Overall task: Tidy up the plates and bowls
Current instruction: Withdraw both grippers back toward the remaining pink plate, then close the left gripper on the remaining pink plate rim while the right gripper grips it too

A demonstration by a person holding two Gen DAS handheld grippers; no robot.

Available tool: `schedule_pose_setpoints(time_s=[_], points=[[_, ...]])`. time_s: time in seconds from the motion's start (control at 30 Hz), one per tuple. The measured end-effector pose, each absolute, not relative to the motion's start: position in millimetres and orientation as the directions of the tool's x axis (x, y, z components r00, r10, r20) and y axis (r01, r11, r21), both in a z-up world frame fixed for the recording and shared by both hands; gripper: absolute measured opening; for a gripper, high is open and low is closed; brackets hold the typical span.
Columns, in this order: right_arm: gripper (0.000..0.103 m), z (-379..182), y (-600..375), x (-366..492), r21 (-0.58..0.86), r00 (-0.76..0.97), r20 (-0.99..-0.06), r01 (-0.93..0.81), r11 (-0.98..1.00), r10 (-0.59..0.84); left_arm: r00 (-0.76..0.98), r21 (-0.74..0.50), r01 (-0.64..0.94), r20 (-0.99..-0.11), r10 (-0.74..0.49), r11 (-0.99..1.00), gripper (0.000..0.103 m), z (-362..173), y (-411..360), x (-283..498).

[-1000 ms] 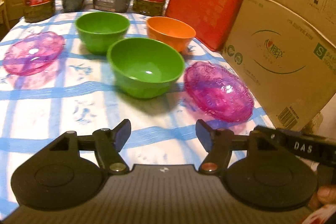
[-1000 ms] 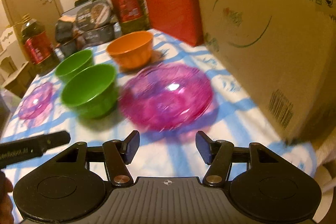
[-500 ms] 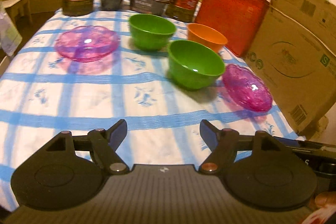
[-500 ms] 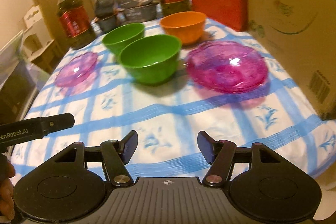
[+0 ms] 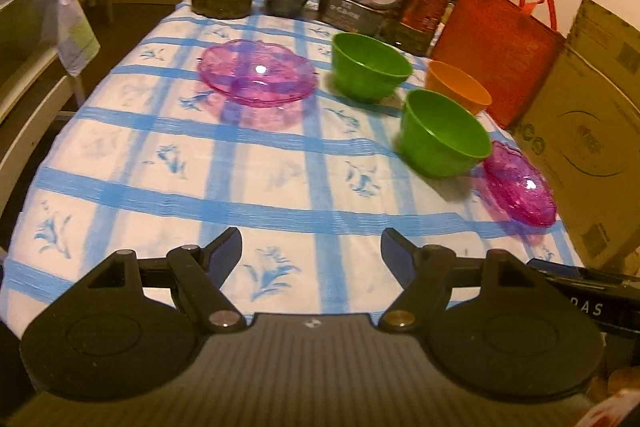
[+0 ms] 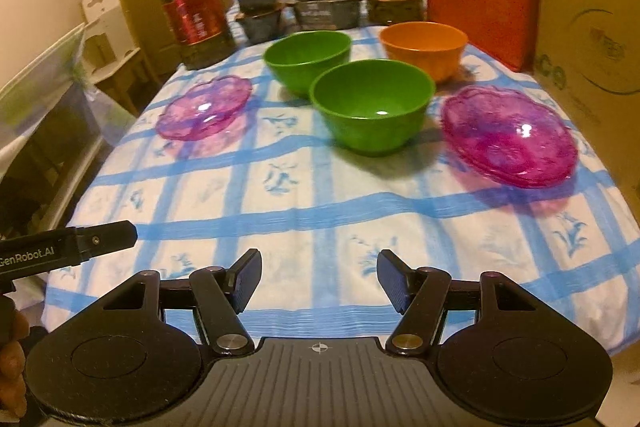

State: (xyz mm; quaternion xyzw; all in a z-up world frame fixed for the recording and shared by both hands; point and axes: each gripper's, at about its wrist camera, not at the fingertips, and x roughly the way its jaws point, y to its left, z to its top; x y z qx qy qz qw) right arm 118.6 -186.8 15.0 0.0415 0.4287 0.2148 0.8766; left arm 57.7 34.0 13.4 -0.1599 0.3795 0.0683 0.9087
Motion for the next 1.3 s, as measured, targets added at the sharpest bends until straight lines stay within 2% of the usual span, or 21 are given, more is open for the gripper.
schedule_pose_setpoints(time_s=[0.27, 0.83, 1.3], points=[[0.064, 13, -169, 115, 0.260, 0.518, -0.738, -0.372, 0.891, 0.432, 0.685, -0.220, -0.281, -0.728, 0.035, 0.934, 0.074, 10, 48, 49], [0.064, 6, -170, 120, 0.265, 0.510, -0.751, -0.350, 0.899, 0.420, 0.679, -0.226, -0.280, -0.734, 0.026, 0.933, 0.076, 5, 48, 55], [0.064, -1, -139, 157, 0.278, 0.479, -0.762, -0.367, 0.888, 0.436, 0.690, -0.223, -0.279, -0.723, 0.033, 0.934, 0.077, 7, 78, 88]])
